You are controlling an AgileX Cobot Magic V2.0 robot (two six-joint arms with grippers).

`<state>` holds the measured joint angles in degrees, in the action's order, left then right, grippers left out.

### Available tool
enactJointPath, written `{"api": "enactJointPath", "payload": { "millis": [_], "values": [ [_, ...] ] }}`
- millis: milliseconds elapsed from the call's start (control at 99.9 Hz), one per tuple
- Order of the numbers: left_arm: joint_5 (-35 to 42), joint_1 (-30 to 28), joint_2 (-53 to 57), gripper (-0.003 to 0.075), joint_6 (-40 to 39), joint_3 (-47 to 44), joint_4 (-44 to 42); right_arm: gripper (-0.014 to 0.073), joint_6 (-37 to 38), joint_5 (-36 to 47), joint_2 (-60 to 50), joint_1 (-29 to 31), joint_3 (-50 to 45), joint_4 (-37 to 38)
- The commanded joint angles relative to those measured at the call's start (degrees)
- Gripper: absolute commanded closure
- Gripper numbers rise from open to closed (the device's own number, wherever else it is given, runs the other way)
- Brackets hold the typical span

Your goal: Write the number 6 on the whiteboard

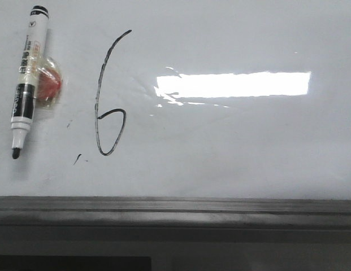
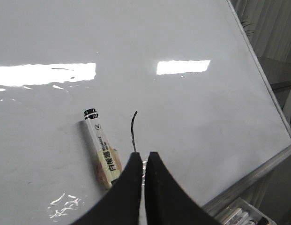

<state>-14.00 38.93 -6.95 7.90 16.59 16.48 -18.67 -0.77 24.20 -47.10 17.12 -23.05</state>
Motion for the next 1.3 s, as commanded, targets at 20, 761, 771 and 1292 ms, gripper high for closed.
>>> {"api": "enactJointPath", "payload": {
  "millis": [20, 761, 771, 1292],
  "values": [
    [4.5, -0.3, 3.1, 0.0739, 2.4, -1.7, 0.1, 0.0657, -0.7, 5.2, -7.0, 0.1, -3.4, 1.5],
    [4.5, -0.3, 4.9, 0.0739, 2.4, -5.6, 0.1, 0.0658, -0.7, 5.3, -17.7, 0.1, -9.4, 1.5],
    [4.5, -0.3, 4.9, 0.0739, 2.4, -5.6, 0.1, 0.0658, -0.7, 5.3, -17.7, 0.1, -9.4, 1.5],
    [4.8, -8.1, 4.9, 0.0739, 2.3, -9.0, -9.3, 0.0658, -0.7, 5.3, -17.7, 0.1, -9.4, 1.5]
  ]
}}
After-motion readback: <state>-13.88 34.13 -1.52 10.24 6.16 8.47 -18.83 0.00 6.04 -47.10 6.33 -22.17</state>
